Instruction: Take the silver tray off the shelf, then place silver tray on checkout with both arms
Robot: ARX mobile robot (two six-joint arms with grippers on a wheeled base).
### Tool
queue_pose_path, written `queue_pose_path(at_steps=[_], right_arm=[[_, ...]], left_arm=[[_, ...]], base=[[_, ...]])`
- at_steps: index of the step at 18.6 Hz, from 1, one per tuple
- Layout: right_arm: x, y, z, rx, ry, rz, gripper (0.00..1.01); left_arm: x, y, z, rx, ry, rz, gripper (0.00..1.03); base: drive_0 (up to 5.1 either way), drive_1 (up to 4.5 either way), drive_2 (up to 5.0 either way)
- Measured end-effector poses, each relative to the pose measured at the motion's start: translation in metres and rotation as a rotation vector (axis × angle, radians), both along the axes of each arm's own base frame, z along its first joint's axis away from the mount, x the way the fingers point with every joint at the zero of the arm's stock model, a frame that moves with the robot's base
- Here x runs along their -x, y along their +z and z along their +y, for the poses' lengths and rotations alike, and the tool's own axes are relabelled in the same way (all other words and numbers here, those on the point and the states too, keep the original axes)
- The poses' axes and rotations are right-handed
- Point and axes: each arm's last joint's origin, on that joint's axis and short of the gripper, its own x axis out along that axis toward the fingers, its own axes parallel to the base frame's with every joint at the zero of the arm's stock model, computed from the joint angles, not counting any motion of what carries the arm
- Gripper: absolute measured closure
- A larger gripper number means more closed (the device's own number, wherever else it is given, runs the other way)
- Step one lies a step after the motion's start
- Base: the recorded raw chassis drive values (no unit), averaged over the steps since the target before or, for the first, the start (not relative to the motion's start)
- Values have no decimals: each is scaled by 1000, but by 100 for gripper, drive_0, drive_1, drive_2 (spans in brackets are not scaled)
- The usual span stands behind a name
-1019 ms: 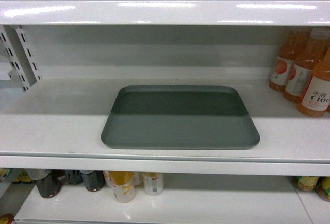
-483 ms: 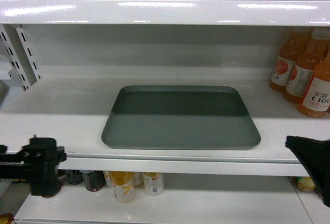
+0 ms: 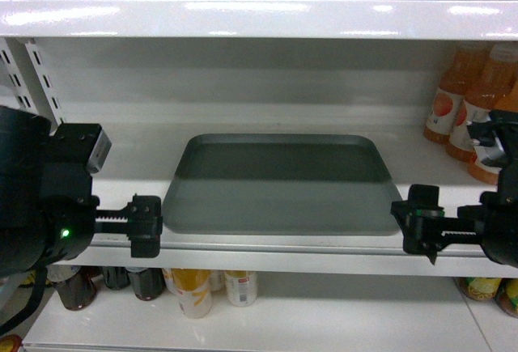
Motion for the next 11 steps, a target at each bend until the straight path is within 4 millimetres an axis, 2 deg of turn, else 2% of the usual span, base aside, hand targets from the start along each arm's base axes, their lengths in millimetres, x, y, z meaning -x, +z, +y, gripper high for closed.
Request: queue_pose_path(at_steps=[3,6,8,11], right_arm=[[-37,-1,5,8,-13,22,3],[-62,-2,9,22,-25,38,3],[-96,-7,11,68,-76,65,3],[-131,-14,14,128,-120,108,3]], left_arm=[[-30,3,-8,16,-22,11,5],[-53,3,-14,24,-21,34,5],[-74,-5,-18,58,1,87,5],[-91,-18,-29,34,19,133,5]], base=[[0,0,0],[0,0,0],[0,0,0],[0,0,0]])
